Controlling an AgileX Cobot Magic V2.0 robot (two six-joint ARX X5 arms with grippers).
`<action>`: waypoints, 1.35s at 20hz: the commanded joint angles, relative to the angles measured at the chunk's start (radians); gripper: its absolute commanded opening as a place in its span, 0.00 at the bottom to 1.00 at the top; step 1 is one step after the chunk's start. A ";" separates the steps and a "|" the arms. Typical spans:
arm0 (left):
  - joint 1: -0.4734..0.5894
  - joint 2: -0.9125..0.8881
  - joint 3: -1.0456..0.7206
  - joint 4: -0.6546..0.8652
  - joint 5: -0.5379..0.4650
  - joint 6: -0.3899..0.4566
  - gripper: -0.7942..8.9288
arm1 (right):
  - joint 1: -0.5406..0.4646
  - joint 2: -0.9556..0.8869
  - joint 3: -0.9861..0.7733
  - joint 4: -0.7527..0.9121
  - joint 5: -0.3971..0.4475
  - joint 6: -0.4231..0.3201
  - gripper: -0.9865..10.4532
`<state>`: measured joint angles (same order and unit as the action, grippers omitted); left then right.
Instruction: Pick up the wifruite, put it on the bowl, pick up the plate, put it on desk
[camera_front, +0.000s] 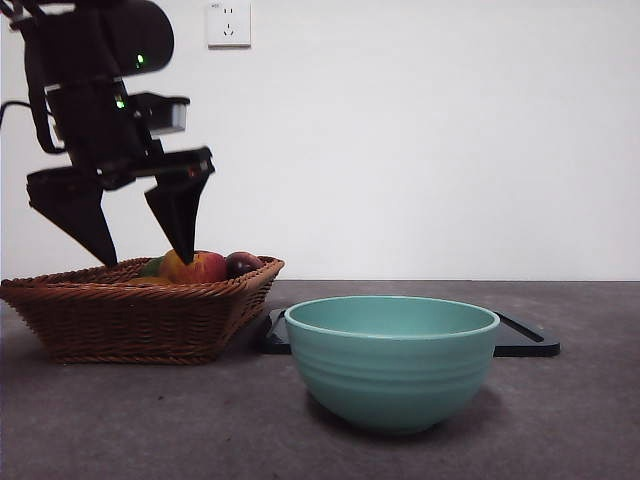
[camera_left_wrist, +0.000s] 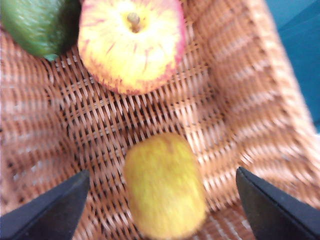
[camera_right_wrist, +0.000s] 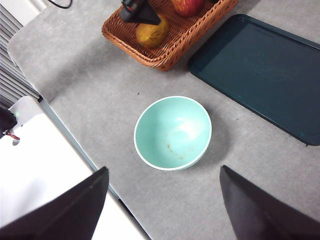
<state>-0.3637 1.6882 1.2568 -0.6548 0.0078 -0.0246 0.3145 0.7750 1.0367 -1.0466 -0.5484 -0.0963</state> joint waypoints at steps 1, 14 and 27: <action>-0.005 0.054 0.026 0.009 -0.017 -0.018 0.56 | 0.005 0.008 0.020 0.008 -0.001 0.010 0.40; -0.011 0.111 0.026 0.015 -0.016 -0.048 0.35 | 0.005 0.008 0.020 0.014 -0.001 0.010 0.40; -0.058 -0.073 0.027 0.014 0.056 -0.068 0.30 | 0.005 0.008 0.020 0.014 0.000 0.010 0.40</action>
<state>-0.4168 1.6047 1.2594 -0.6464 0.0605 -0.0784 0.3145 0.7750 1.0367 -1.0416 -0.5480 -0.0963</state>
